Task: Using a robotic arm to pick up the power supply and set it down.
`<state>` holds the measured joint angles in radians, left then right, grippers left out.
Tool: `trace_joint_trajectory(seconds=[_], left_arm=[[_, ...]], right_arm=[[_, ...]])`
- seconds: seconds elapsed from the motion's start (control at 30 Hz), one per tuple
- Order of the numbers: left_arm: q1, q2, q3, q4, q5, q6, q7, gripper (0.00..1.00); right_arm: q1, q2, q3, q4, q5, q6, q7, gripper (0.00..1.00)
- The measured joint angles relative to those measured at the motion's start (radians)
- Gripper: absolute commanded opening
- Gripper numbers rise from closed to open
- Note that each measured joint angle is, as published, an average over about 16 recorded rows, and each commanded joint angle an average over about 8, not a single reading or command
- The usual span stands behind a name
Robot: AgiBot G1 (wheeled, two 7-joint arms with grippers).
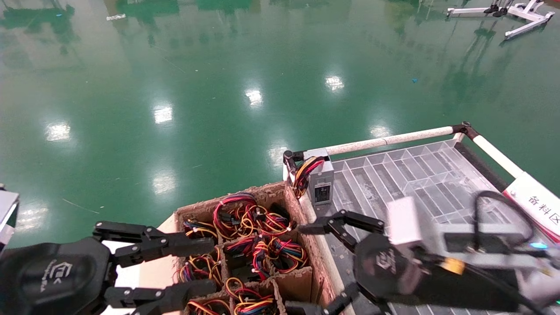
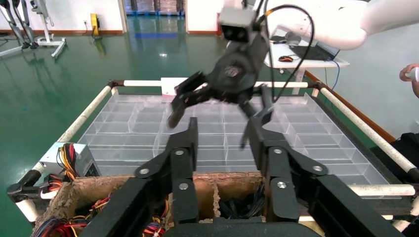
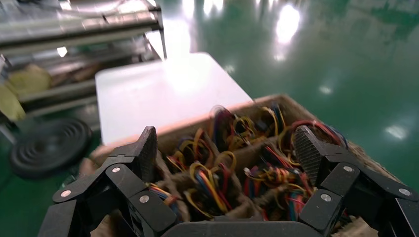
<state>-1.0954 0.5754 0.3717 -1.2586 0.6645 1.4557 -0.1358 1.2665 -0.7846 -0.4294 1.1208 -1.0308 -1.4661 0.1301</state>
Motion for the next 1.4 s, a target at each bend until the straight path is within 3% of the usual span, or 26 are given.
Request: trace_joint_trajectory(seconds=[0.2,0.3,0.47,0.57,0.9,1.3,1.4], left_arm=[[0.000,0.000,0.000,0.000,0.000,0.000,0.000,0.00],[0.000,0.000,0.000,0.000,0.000,0.000,0.000,0.00],[0.000,0.000,0.000,0.000,0.000,0.000,0.000,0.00],[0.000,0.000,0.000,0.000,0.000,0.000,0.000,0.00],[0.000,0.000,0.000,0.000,0.000,0.000,0.000,0.00],[0.000,0.000,0.000,0.000,0.000,0.000,0.000,0.00],[0.000,0.000,0.000,0.000,0.000,0.000,0.000,0.05]], right_arm=[[0.104,-0.069,-0.073,-0.070,-0.148,-0.002,-0.020,0.94],[0.156,-0.103,-0.111,-0.106,-0.222,-0.004,-0.032,0.72],[0.233,-0.164,-0.169,-0.172,-0.338,-0.001,-0.056,0.17],[0.271,-0.200,-0.198,-0.213,-0.395,0.006,-0.073,0.01],[0.354,-0.302,-0.258,-0.360,-0.511,0.036,-0.143,0.00],[0.395,-0.357,-0.279,-0.509,-0.545,0.043,-0.218,0.00],[0.401,-0.364,-0.281,-0.535,-0.549,0.043,-0.231,0.00]])
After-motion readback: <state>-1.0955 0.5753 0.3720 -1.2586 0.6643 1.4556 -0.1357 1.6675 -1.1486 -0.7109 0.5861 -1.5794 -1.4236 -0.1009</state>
